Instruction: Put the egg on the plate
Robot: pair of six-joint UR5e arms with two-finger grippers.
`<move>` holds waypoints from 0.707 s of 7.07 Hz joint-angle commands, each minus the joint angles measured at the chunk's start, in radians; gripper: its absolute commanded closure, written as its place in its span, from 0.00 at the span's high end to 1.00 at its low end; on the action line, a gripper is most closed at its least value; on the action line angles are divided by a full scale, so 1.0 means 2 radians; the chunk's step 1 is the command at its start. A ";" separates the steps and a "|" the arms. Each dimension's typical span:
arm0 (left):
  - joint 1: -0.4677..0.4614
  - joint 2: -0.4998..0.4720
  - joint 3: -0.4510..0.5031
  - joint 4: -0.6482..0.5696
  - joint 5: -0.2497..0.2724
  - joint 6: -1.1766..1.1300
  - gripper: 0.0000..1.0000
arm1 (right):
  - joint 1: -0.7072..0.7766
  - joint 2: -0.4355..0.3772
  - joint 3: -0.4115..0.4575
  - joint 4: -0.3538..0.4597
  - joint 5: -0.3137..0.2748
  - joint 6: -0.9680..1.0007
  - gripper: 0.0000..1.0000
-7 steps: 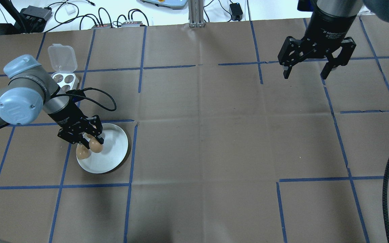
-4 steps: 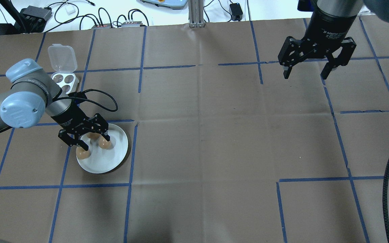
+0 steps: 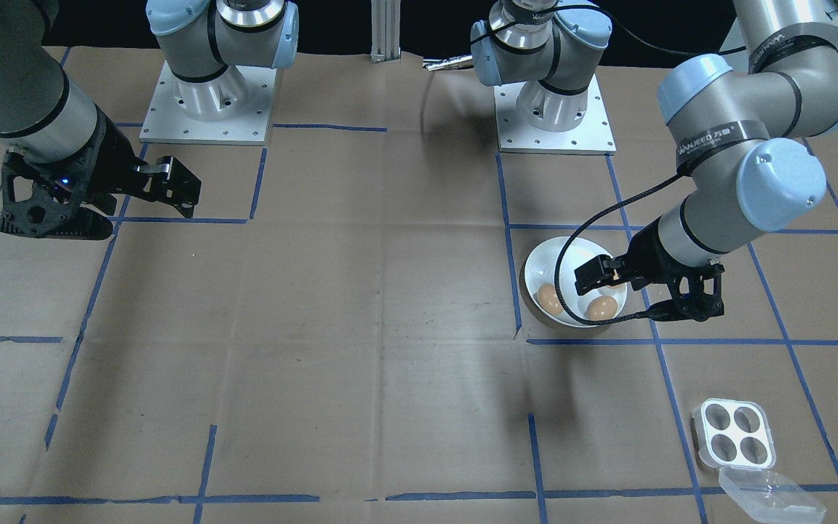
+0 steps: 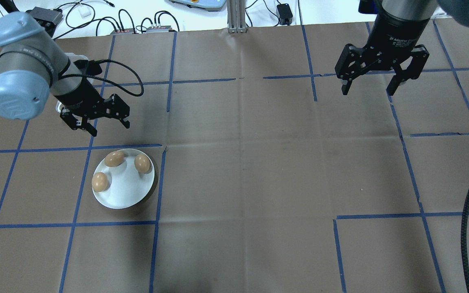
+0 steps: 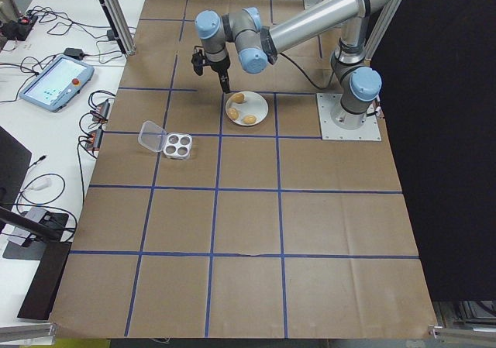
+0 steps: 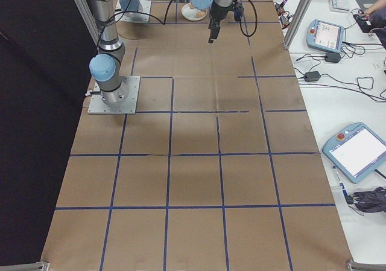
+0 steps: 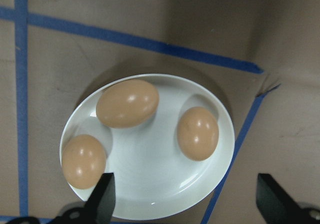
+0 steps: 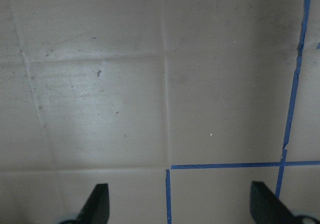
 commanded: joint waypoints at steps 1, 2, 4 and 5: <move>-0.067 0.013 0.043 -0.020 0.009 0.000 1.00 | 0.000 0.000 0.000 0.000 0.000 0.000 1.00; -0.090 0.032 0.044 -0.029 0.009 0.006 1.00 | 0.000 0.000 0.000 0.000 -0.001 0.000 1.00; -0.099 0.062 0.057 -0.065 0.012 0.011 1.00 | 0.000 0.000 0.000 0.000 0.000 0.000 1.00; -0.098 0.063 0.082 -0.098 0.032 0.010 1.00 | 0.000 0.000 0.000 0.000 0.000 0.000 1.00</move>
